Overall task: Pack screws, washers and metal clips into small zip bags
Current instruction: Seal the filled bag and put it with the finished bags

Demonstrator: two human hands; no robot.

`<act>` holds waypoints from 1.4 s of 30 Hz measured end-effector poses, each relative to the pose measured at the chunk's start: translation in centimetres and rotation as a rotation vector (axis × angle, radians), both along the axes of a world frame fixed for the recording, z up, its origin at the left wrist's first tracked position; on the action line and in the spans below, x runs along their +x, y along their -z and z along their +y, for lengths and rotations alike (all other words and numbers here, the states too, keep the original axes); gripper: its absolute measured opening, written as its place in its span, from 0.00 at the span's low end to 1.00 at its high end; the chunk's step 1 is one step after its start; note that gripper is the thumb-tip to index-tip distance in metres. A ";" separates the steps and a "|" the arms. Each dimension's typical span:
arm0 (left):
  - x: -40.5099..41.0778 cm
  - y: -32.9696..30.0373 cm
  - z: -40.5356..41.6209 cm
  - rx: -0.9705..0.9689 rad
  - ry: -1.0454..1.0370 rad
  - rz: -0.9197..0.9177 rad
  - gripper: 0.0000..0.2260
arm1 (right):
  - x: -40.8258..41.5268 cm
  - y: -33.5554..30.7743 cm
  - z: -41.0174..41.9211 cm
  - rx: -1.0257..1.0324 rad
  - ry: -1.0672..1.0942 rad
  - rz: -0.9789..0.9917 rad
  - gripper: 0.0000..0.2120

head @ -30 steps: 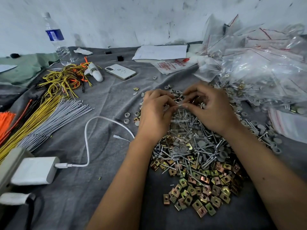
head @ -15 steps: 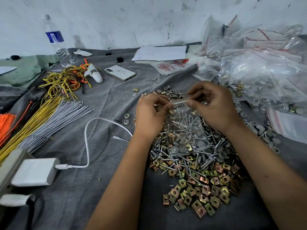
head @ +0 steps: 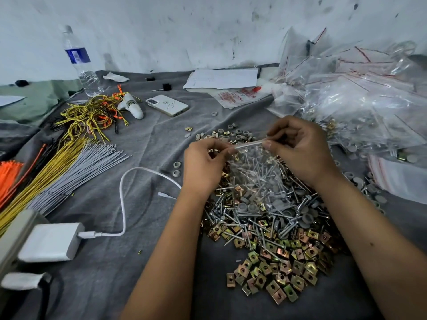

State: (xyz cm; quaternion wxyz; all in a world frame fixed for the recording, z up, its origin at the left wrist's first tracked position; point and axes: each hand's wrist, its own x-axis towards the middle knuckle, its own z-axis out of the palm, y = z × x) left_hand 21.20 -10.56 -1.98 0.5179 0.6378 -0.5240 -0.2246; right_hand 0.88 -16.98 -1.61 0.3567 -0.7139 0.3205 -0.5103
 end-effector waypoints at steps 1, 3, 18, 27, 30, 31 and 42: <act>0.1 0.0 0.0 -0.007 0.007 0.016 0.08 | -0.1 0.0 -0.1 0.008 -0.002 -0.010 0.12; 0.0 -0.1 0.1 -0.021 0.019 0.036 0.09 | -0.1 -0.1 0.0 0.011 -0.005 -0.008 0.13; -1.7 -0.9 0.7 -0.109 0.214 0.206 0.03 | -0.4 -1.3 0.9 0.110 -0.119 0.033 0.03; -4.7 -4.1 -0.3 -0.091 0.196 0.135 0.08 | -4.3 -3.0 -0.1 0.089 0.031 0.174 0.03; -7.0 -6.0 -1.5 -0.132 0.167 0.126 0.07 | -5.6 -5.1 -0.7 0.061 0.073 0.120 0.03; -7.9 -6.8 -2.1 -0.156 0.146 0.124 0.05 | -6.1 -6.1 -1.3 0.043 0.093 0.101 0.04; -23.2 -5.8 -12.1 -0.213 0.438 -0.773 0.22 | -22.3 -7.1 -9.9 0.344 0.867 -0.053 0.08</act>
